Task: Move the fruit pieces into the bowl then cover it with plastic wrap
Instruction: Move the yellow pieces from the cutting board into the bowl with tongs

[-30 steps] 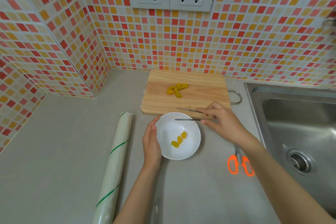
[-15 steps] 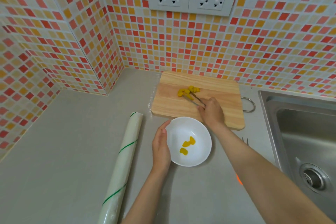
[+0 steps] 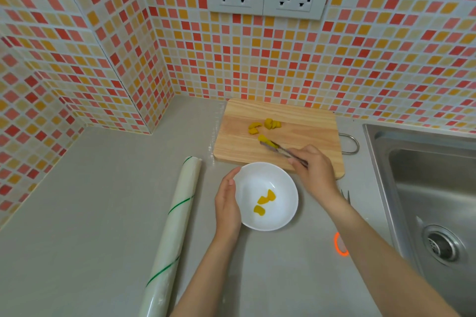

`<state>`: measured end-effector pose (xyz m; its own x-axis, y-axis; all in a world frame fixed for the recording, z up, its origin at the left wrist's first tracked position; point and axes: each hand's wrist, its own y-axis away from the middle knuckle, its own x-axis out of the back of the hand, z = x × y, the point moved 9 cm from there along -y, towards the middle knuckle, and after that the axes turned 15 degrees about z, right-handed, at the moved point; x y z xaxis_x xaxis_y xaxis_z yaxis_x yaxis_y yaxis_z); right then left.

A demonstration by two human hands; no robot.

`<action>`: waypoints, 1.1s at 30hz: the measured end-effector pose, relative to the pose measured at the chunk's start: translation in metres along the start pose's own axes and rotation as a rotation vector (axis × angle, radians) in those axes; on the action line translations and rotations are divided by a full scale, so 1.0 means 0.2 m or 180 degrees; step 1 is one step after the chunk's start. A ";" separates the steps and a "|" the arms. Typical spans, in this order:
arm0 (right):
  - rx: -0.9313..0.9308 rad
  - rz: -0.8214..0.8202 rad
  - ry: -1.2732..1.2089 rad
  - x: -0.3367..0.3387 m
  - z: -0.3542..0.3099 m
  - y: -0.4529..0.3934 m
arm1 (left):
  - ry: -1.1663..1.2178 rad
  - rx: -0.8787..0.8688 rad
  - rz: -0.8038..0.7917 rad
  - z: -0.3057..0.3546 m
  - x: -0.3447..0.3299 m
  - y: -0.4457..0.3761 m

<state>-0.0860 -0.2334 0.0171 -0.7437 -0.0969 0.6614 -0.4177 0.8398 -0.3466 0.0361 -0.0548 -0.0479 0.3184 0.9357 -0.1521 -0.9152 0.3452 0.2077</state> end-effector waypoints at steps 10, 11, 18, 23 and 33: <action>0.0441 -0.0661 0.0145 0.10 -0.08 0.13 | 0.0012 0.0046 0.0015 -0.02 0.00 -0.01; 0.0404 -0.0616 0.0096 0.09 -0.08 0.11 | 0.0002 0.0049 0.0022 -0.02 0.00 -0.01; -0.0096 -0.0372 0.0549 -0.07 0.04 -0.14 | -0.0017 0.0032 0.0046 -0.02 0.00 0.00; -0.0181 -0.0560 0.0831 -0.28 0.02 -0.26 | -0.0040 0.0025 0.0027 -0.02 0.01 -0.01; -0.0528 -0.0362 0.1041 -0.40 0.08 -0.29 | -0.0082 0.0060 -0.0024 -0.03 0.00 -0.01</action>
<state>-0.0115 -0.2836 -0.0264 -0.4805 -0.0413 0.8760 -0.3779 0.9111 -0.1643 0.0370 -0.0554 -0.0543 0.3319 0.9345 -0.1289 -0.9080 0.3535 0.2250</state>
